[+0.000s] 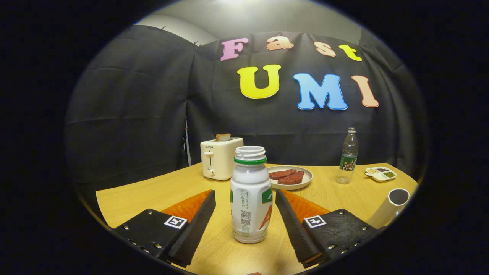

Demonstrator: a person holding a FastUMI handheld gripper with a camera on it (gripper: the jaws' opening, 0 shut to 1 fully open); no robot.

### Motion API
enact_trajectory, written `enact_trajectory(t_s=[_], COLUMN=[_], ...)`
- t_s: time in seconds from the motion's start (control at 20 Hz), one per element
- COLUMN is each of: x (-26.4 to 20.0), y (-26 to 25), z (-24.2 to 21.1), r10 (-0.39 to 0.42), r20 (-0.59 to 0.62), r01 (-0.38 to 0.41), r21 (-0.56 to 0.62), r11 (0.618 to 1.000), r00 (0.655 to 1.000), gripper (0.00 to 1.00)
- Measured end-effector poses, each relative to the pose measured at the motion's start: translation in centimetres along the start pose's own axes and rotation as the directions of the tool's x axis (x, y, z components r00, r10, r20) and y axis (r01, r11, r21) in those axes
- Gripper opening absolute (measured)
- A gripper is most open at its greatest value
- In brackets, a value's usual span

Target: Take the bottle from table, then pour the juice into the cup, finally place the bottle on the coaster

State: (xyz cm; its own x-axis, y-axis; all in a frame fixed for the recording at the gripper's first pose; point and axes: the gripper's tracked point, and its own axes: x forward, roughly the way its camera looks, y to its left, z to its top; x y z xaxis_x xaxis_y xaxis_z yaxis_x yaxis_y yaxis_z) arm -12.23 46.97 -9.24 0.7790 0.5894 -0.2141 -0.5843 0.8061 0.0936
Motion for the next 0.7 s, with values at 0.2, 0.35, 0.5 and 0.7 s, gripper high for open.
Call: enact_trajectory(t_s=[0.2,0.35,0.5,0.7], x=[1.4,1.9,2.0,1.6], y=[-0.4,-0.8,-1.2,-1.7], z=[-1.5,-2.1,-1.8,-1.8], r10=[-0.035,-0.061,-0.077,-0.090], r20=[-0.039,-0.047,-0.038,-0.039], r01=[0.035,0.060,0.077,0.091], r21=[-0.003,-0.011,-0.012,0.012], r11=[0.999,0.998,0.997,0.996], r00=[0.999,0.997,0.996,0.995], gripper=[0.95,0.85,0.74,0.65])
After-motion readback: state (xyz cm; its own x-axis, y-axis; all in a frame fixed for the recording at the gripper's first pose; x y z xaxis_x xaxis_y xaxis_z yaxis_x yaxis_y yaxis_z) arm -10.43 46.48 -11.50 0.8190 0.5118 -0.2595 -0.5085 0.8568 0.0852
